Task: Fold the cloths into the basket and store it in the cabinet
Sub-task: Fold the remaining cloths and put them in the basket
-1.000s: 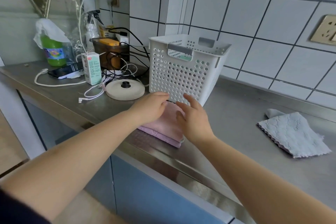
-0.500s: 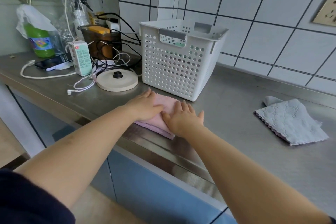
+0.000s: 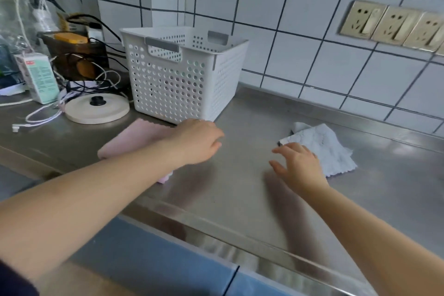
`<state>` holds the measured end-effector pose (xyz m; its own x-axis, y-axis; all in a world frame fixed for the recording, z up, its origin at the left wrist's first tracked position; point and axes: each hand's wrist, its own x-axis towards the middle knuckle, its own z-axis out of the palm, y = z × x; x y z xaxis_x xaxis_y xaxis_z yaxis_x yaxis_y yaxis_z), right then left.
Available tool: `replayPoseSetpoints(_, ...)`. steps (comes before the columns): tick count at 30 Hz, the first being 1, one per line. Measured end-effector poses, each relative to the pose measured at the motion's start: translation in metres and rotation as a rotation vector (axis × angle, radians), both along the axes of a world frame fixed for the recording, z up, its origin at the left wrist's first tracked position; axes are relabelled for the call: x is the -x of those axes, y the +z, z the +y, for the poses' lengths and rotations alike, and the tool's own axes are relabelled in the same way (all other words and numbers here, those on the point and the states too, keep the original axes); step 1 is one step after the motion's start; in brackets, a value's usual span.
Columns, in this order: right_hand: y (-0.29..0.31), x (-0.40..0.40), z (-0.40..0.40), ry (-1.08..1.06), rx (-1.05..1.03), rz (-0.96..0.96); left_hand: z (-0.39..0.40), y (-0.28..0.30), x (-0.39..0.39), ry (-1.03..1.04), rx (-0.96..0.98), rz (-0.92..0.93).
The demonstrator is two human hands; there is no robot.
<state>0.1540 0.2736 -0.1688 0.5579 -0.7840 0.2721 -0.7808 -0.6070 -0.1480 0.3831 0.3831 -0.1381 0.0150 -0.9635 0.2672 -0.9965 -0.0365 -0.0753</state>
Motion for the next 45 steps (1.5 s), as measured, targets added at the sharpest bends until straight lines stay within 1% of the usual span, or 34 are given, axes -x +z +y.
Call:
replayPoseSetpoints(2,0.000,0.028,-0.010,-0.091,-0.031,0.024,-0.026,-0.004,0.034,-0.042,-0.034,0.065)
replayPoseSetpoints(5,-0.005,0.055,-0.019,-0.165,-0.062,0.039,-0.058,-0.016,0.076,-0.089,-0.086,0.147)
replayPoseSetpoints(9,-0.009,0.072,-0.031,-0.195,-0.172,-0.143,-0.088,-0.025,0.116,-0.085,-0.112,0.319)
replayPoseSetpoints(12,-0.004,0.081,-0.034,-0.210,-0.318,-0.373,-0.099,-0.031,0.136,-0.044,-0.114,0.395)
replayPoseSetpoints(14,0.000,0.086,-0.034,-0.199,-0.394,-0.508,-0.102,-0.030,0.148,-0.021,-0.125,0.585)
replayPoseSetpoints(16,0.005,0.090,-0.033,-0.169,-0.442,-0.627,-0.103,-0.024,0.159,-0.001,-0.119,0.847)
replayPoseSetpoints(18,0.013,0.093,-0.031,-0.147,-0.466,-0.708,-0.103,-0.017,0.170,0.018,-0.094,1.109)
replayPoseSetpoints(19,0.017,0.096,-0.030,-0.145,-0.461,-0.726,-0.104,-0.013,0.175,0.022,-0.078,1.210)
replayPoseSetpoints(21,0.026,0.102,-0.026,-0.129,-0.433,-0.733,-0.104,-0.010,0.180,0.030,-0.030,1.341)
replayPoseSetpoints(24,0.040,0.108,-0.023,-0.107,-0.401,-0.729,-0.105,-0.004,0.181,0.042,0.033,1.440)
replayPoseSetpoints(26,0.054,0.114,-0.020,-0.093,-0.362,-0.724,-0.102,0.007,0.178,0.006,0.053,1.426)
replayPoseSetpoints(27,0.064,0.118,-0.019,-0.079,-0.325,-0.690,-0.101,0.014,0.175,-0.025,0.066,1.370)
replayPoseSetpoints(28,0.072,0.122,-0.018,-0.064,-0.281,-0.627,-0.099,0.020,0.170,-0.054,0.086,1.276)
replayPoseSetpoints(30,0.093,0.133,-0.018,-0.060,-0.173,-0.475,-0.097,0.038,0.156,-0.106,0.140,1.012)
replayPoseSetpoints(32,0.115,0.147,-0.019,-0.092,-0.081,-0.333,-0.095,0.057,0.141,-0.116,0.175,0.760)
replayPoseSetpoints(33,0.125,0.154,-0.020,-0.115,-0.033,-0.252,-0.093,0.065,0.133,-0.101,0.189,0.666)
replayPoseSetpoints(35,0.143,0.168,-0.025,-0.161,0.061,-0.093,-0.094,0.082,0.117,-0.076,0.237,0.542)
replayPoseSetpoints(37,0.157,0.179,-0.029,-0.217,0.114,-0.005,-0.094,0.098,0.108,-0.083,0.278,0.476)
replayPoseSetpoints(42,0.179,0.186,-0.033,-0.270,0.184,-0.041,-0.098,0.137,0.111,-0.123,0.385,0.246)
replayPoseSetpoints(43,0.184,0.185,-0.034,-0.286,0.165,-0.067,-0.100,0.143,0.113,-0.124,0.407,0.241)
replayPoseSetpoints(45,0.193,0.186,-0.041,-0.318,0.060,-0.184,-0.109,0.153,0.115,-0.133,0.426,0.305)
